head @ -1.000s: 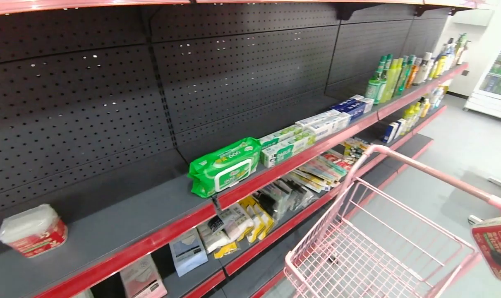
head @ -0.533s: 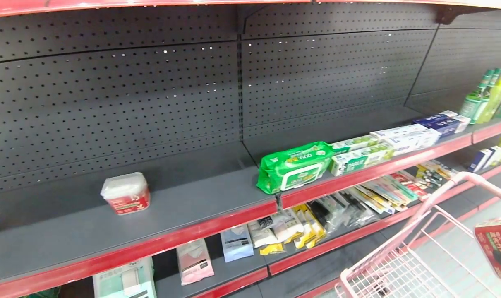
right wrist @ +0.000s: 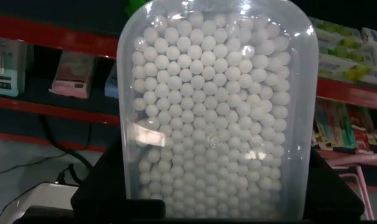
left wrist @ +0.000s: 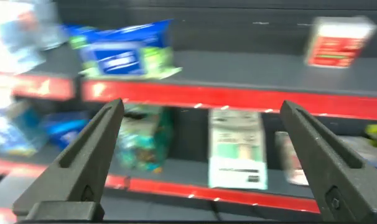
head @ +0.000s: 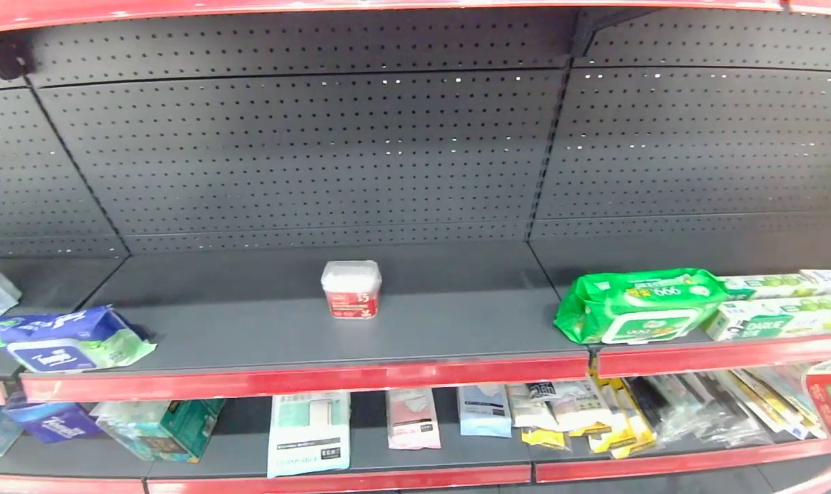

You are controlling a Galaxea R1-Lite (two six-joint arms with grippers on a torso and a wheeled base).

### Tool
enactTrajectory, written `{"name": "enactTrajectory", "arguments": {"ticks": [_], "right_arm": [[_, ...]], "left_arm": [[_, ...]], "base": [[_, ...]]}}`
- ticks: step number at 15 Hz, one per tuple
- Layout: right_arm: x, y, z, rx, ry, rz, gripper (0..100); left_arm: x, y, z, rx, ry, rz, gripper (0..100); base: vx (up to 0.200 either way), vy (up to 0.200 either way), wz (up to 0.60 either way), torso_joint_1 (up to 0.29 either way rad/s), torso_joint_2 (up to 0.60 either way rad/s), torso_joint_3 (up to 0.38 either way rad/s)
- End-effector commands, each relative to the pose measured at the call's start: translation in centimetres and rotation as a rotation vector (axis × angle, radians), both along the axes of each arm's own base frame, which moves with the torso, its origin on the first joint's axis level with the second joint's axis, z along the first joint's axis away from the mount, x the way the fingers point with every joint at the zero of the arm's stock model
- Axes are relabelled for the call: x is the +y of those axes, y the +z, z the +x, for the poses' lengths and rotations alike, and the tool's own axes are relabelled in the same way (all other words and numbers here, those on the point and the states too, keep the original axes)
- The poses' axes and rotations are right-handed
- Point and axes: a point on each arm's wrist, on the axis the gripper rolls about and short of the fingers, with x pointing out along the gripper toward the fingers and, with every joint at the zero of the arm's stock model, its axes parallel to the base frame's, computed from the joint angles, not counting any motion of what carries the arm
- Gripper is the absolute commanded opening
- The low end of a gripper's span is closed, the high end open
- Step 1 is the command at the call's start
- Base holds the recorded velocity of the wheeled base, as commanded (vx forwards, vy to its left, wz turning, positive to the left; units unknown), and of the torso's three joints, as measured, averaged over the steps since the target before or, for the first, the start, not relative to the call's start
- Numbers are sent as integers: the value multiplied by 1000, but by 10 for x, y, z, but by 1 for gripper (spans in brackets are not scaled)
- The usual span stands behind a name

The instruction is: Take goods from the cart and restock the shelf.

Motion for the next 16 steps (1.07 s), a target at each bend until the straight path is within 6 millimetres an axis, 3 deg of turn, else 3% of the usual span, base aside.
{"name": "enactTrajectory", "arguments": {"ticks": [1,5,8,9,10,11,12,14,16], "right_arm": [[0,2,-7,-40,-1,-1,0],[0,-4,-38,-172,-9,-1,0],[1,-16,-57,-249,3,6,0],[1,-32,-66,-284,10,3,0],[1,-43,-72,-301,4,3,0],[1,-53,-75,-313,3,6,0],[1,-69,-78,-325,6,28,0],[1,-79,-82,-343,-5,70,0],[1,-85,-82,-343,-10,86,0]], "left_arm": [[0,0,0,2,1,0,100],[0,0,0,4,-3,1,100],[-2,6,-1,-13,-106,52,100],[-3,60,-2,-61,-114,46,100],[-1,96,9,-48,-116,-26,100],[1,113,21,-21,-114,-68,100],[7,125,48,75,-76,-39,100],[16,130,90,196,-32,25,100],[17,127,111,243,-121,38,100]], "base": [[0,0,0,0,0,0],[0,0,0,0,0,0],[0,0,0,0,0,0],[0,0,0,0,0,0],[0,0,0,0,0,0],[0,0,0,0,0,0],[0,0,0,0,0,0],[0,0,0,0,0,0],[0,0,0,0,0,0]]}}
